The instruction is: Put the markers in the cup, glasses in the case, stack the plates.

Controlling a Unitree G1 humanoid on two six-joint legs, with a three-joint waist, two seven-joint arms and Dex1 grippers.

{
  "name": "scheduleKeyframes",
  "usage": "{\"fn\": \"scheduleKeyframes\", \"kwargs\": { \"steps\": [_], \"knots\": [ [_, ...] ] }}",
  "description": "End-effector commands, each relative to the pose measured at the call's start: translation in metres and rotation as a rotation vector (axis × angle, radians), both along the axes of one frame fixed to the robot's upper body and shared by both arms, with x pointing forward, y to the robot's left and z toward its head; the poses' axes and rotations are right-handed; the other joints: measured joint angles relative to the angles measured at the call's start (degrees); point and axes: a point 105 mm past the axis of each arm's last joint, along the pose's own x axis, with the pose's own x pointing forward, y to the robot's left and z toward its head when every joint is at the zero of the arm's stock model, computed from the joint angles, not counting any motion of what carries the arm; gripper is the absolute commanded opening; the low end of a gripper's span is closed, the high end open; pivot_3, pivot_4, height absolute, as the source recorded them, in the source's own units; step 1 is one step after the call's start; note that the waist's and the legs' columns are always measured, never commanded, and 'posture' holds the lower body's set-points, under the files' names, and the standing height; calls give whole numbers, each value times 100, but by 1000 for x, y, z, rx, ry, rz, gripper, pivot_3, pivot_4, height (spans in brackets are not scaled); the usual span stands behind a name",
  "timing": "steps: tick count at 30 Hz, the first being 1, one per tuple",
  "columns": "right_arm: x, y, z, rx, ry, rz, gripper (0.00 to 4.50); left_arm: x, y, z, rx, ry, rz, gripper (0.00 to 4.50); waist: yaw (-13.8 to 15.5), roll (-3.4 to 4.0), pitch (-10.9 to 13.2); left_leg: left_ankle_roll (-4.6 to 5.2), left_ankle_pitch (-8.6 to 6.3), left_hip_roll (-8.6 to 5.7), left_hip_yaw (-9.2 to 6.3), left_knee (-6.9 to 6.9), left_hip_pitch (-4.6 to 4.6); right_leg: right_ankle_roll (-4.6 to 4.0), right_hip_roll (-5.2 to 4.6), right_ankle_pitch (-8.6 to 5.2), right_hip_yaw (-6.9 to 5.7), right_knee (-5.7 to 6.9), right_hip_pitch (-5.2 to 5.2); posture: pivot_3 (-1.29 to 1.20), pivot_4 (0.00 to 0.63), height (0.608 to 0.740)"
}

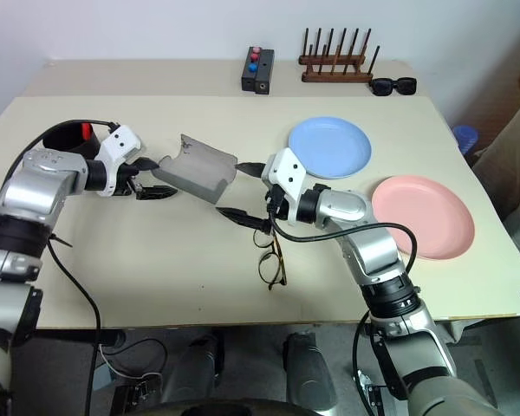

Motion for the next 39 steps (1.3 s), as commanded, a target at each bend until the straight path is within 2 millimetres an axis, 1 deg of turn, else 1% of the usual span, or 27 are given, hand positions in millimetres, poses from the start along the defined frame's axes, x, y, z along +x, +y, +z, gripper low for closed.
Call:
{"fn": "scheduleKeyframes", "kwargs": {
  "steps": [1, 5, 7, 8, 10, 13, 14, 15, 19, 24, 27, 29, 32, 34, 39],
  "knots": [
    [-11, -7, 9, -19, -34, 22, 4500, 5, 2, -1, 30, 9, -34, 4387, 5, 0, 0, 0, 0, 0, 0, 1, -1, 0, 0, 0, 0, 0, 0, 0, 150, 740],
    [-11, -23, 5, -62, -21, -11, 4500, 7, -4, -4, 21, 18, -77, 4387, 1, 0, 0, 1, 0, 0, 0, 2, -1, 0, 0, 0, 0, 1, 0, 0, 150, 740],
    [-10, -33, 2, -89, -19, -38, 4500, 8, -6, -9, 19, 29, -89, 3857, 7, 0, 0, 1, 0, 0, 0, 2, 0, 0, 0, -1, 0, 1, 1, 0, 150, 740],
    [-10, -37, 1, -99, -19, -50, 4500, 7, -7, -10, 15, 35, -99, 3501, 9, 0, 0, 1, -1, 0, 0, 3, 0, 0, -1, -1, 0, 1, 1, 0, 150, 740],
    [-8, -44, 1, -110, -15, -74, 4500, 4, -10, -12, 10, 44, -128, 2564, 10, 0, 0, 1, -1, -1, 1, 4, -1, 0, -2, -1, 1, 0, 2, 0, 150, 740],
    [-7, -55, 0, -130, -8, -105, 4500, -2, -15, -12, 1, 42, -182, 992, 3, 0, 0, 2, 0, -1, 0, 4, -1, 0, -2, 0, 1, 2, 1, 0, 150, 740],
    [-6, -58, -1, -135, -5, -112, 4500, -4, -16, -12, -6, 41, -197, 573, 2, 0, 0, 2, 0, 0, 0, 4, -1, 0, -2, 0, 1, 2, 1, 0, 150, 740],
    [-6, -61, -1, -142, -2, -120, 4500, -6, -18, -10, -12, 37, -216, 49, 1, 0, 0, 2, 0, 0, 0, 3, -1, 0, -2, 0, 1, 2, 1, 0, 150, 740],
    [-5, -69, -3, -167, 1, -138, 4500, -13, -24, -7, -34, 23, -261, 49, 1, 1, 1, 2, 0, 0, 0, 4, -3, 1, -2, 0, 1, 2, 0, 0, 150, 740],
    [-3, -70, -1, -172, -8, -145, 4500, -33, -33, -4, -50, 47, -348, 49, -6, 1, 1, 3, -1, 0, 0, 4, -3, 1, -2, 0, 1, 2, 0, 0, 150, 740],
    [-4, -69, 1, -172, -11, -139, 4500, -56, -43, 0, -87, 88, -423, 49, -18, 1, 1, 3, -1, 0, 0, 4, -3, 2, -2, 0, 2, 3, 0, 0, 150, 740],
    [-5, -67, 0, -173, -9, -131, 4500, -77, -46, 2, -117, 139, -465, 49, -18, 2, 2, 3, -1, 1, 0, 4, -3, 1, -2, 0, 2, 4, -1, 0, 150, 740],
    [-9, -65, -1, -178, 7, -107, 4500, -101, -41, -4, -68, 185, -479, 49, -17, 2, 2, 4, -1, 1, 0, 4, -3, 0, -2, -1, 2, 5, -1, 0, 150, 740],
    [-13, -63, -3, -185, 28, -87, 4500, -112, -38, -7, -39, 194, -468, 49, -18, 3, 2, 4, -1, 2, 0, 5, -2, -4, -2, -3, 3, 4, -2, 0, 150, 740],
    [-15, -63, -10, -209, 98, -72, 4500, -127, -32, -11, -26, 177, -465, 49, 1, 2, 2, 4, -2, 1, 2, 11, -2, -16, -8, -9, 3, 2, 0, 0, 150, 740]
  ]
}}
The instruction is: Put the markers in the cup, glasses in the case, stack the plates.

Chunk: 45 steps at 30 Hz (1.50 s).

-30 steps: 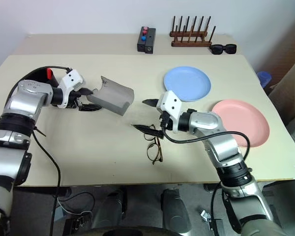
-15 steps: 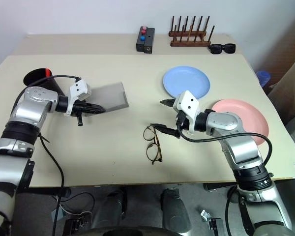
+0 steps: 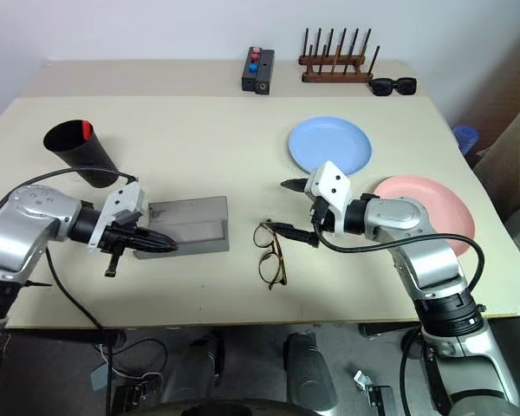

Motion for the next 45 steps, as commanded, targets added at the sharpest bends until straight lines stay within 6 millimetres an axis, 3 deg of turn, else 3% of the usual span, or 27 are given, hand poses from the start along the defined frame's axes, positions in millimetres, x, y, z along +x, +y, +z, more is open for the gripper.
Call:
{"fn": "scheduleKeyframes", "kwargs": {
  "steps": [1, 4, 5, 7, 10, 15, 21, 27, 32, 35, 42, 45],
  "knots": [
    [-6, 3, 4, -14, 23, 27, 4500, -7, 2, 11, -6, -76, -20, 49, -7, 0, 0, 0, 0, 0, 2, 1, 0, 0, -2, 0, 0, -1, 0, 0, 150, 740],
    [-9, 2, -3, -45, 90, 28, 4500, -8, 0, 10, -34, -87, -15, 49, -2, 0, 0, 1, 0, 0, 3, 1, 0, -2, -3, 0, 0, -1, -2, 0, 150, 740],
    [-12, 2, -5, -44, 116, 35, 4500, -7, 0, 9, -34, -89, -10, 280, -3, 0, 0, 1, -1, 0, 4, 1, 0, -2, -3, 0, 0, -1, -2, 0, 150, 740],
    [-16, 0, -10, -55, 167, 28, 4500, -7, 0, 10, -29, -119, -10, 845, -4, 0, 0, 1, -1, 0, 4, 1, 0, -2, -3, 0, 0, -1, -2, 0, 150, 740],
    [-19, -3, -18, -60, 241, -11, 4500, 0, 0, 15, -39, -217, 25, 2276, -4, 0, 0, 3, -2, 0, 4, 0, 0, -2, -3, -1, 0, -1, -2, 0, 150, 740],
    [-26, -10, -27, -19, 381, -117, 4500, 5, 3, 29, -148, -317, 151, 2276, -10, -1, 0, 3, -2, 0, 4, 1, 0, -2, -3, 0, 0, 0, -2, 0, 150, 740],
    [-27, -11, -36, 7, 480, -223, 4500, -23, 20, 24, -272, -322, 339, 2276, -33, -1, -2, 13, -8, 1, 8, -2, 5, -4, -3, -2, 2, 0, -3, 0, 150, 740],
    [-22, 1, -43, 56, 584, -264, 4500, -53, 31, 18, -362, -367, 493, 2276, 1, -4, -4, 13, -9, 1, 9, 13, 5, -11, -9, 1, 3, -3, 3, 0, 150, 740],
    [-22, 9, -49, 79, 649, -278, 4500, -67, 33, 13, -371, -371, 551, 2276, 0, -6, -6, 11, -10, -2, 12, 16, 5, -14, -14, 2, 2, -10, 5, 0, 150, 740],
    [-23, 8, -54, 78, 675, -293, 3712, -69, 32, 10, -362, -370, 558, 2319, -8, -6, -6, 11, -11, -2, 17, 15, 4, -16, -16, 2, 4, -14, 1, 0, 150, 740],
    [-23, 7, -55, 111, 715, -303, 39, -66, 30, 8, -374, -368, 566, 2319, -22, -6, -6, 13, -13, -1, 20, 12, 3, -19, -16, 2, 4, -18, -3, 0, 150, 740],
    [-24, 7, -55, 118, 721, -306, 39, -64, 29, 8, -379, -367, 568, 2319, -22, -5, -7, 14, -14, -1, 19, 11, 3, -20, -16, 2, 4, -20, -3, 0, 150, 740]
  ]
}}
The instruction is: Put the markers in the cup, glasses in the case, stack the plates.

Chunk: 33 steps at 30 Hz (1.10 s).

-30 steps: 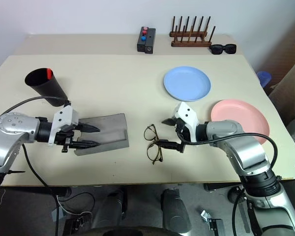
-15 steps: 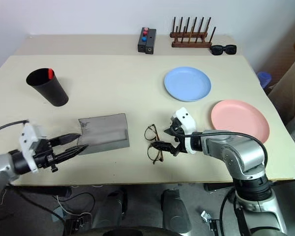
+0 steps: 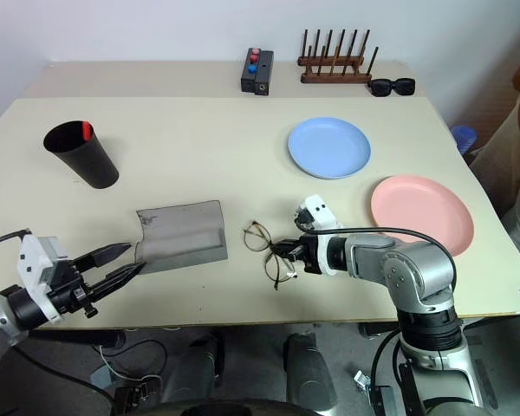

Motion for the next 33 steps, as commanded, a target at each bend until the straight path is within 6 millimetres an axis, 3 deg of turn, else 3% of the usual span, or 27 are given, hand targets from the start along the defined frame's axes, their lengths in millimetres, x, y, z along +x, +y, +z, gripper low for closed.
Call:
{"fn": "scheduleKeyframes", "kwargs": {
  "steps": [1, 5, 10, 17, 21, 25, 29, 33],
  "knots": [
    [1, -1, 5, 17, -12, -16, 39, 0, -4, 7, -2, -39, -16, 2319, -1, 0, 0, -1, 0, 0, 0, 0, 0, -1, 0, 1, 0, -2, -1, 0, 150, 740],
    [2, 0, 13, 12, -59, 2, 39, 1, 0, 4, 5, -30, 4, 2319, -4, 1, 0, 0, -1, 0, 2, -5, -1, -4, -1, 2, 1, -11, -1, 0, 150, 740],
    [10, 18, 43, -80, -287, 175, 39, 0, 25, -2, 21, -32, 109, 2319, -50, 13, 5, 1, -2, 2, 9, -11, -6, -25, -3, 16, 1, -45, -21, 0, 150, 740],
    [23, 76, 89, -102, -563, 427, 39, -2, 47, -8, 36, -52, 216, 2319, -133, 10, 2, 11, -2, 3, 13, -10, -75, -24, 1, 20, 0, -35, -70, 0, 150, 740],
    [18, 108, 89, -115, -649, 563, 39, -6, 57, -8, 45, -61, 255, 2319, -131, 5, -1, 11, -2, 3, 11, -12, -76, -10, 2, 12, -3, 0, -83, 0, 150, 740],
    [12, 137, 75, -166, -735, 697, 39, -12, 66, -10, 59, -51, 289, 2319, -157, 6, -1, 9, 0, 4, 11, -6, -69, -13, 5, 13, -1, 16, -88, 0, 150, 740],
    [19, 155, 63, -183, -759, 710, 39, -18, 69, -17, 78, -21, 288, 2319, -148, 3, -2, 7, 1, 4, 10, -5, -68, -14, 5, 13, -1, 16, -88, 0, 150, 740],
    [24, 160, 56, -191, -752, 711, 39, -21, 69, -21, 73, -10, 277, 2319, -135, 2, -3, 5, 2, 4, 10, -5, -70, -15, 4, 13, -2, 16, -88, 0, 150, 740]
  ]
}}
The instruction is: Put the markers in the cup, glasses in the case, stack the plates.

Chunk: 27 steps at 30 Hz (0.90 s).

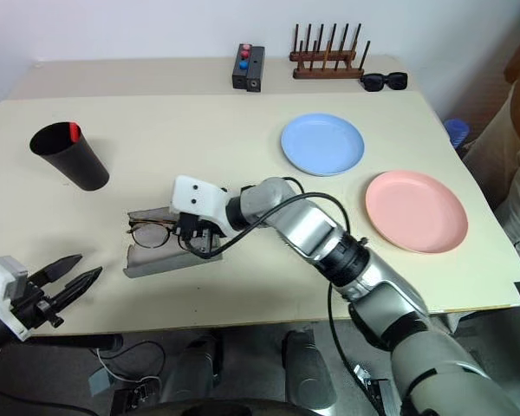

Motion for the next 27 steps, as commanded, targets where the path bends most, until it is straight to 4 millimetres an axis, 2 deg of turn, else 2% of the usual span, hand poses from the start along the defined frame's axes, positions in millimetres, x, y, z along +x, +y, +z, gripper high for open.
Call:
{"fn": "scheduleKeyframes", "kwargs": {
  "steps": [1, 7, 12, 19, 20, 21, 25, 27],
  "knots": [
    [1, 4, 7, 7, -50, 23, 39, -3, 3, 1, 14, -14, -5, 2319, -5, -1, -1, 0, 0, 0, 0, 0, 0, 0, 0, 0, 0, 0, 0, 0, 150, 740],
    [-3, -2, 3, -10, -33, 42, 39, -5, 6, -5, 14, 1, -21, 2319, -12, -1, -1, 0, 0, 1, 0, -3, 1, 0, 1, 0, 0, 2, -3, 0, 150, 740],
    [-12, -9, 8, -9, -3, 84, 39, -3, 3, -9, 13, 7, -37, 2319, -4, -1, -1, 0, 0, 0, 0, -2, 0, 0, 0, 0, 0, 1, -2, 0, 150, 740],
    [-11, -10, 1, -13, 15, 74, 39, 3, -6, -11, 7, -2, -56, 2319, -9, -1, -1, 0, 0, 1, 0, -2, 1, 0, 1, 0, 0, 3, -2, 0, 150, 740],
    [-10, -9, 2, -7, 13, 66, 653, 4, -7, -10, 5, -5, -57, 2319, -9, -1, -1, 0, 0, 1, 0, -2, 1, 0, 1, 0, 0, 3, -2, 0, 150, 740],
    [-7, -8, 3, 0, 7, 55, 907, 5, -8, -9, 0, -9, -56, 2319, -9, -2, -1, 0, 0, 1, 0, -2, 1, 1, 2, 0, 0, 3, -2, 0, 150, 740],
    [-3, -7, 10, 32, -20, 38, 2714, 10, -10, -3, -28, -33, -46, 2319, -9, -2, -1, 0, 0, 1, -1, -2, 2, 1, 3, 0, 0, 5, -2, 0, 150, 740],
    [-6, -8, 20, 81, -36, 61, 2714, 18, -11, 9, -85, -75, -26, 2319, 3, -1, -1, 0, 0, 0, -1, -1, 1, 1, 3, 1, 0, 5, -1, 0, 150, 740]
  ]
}}
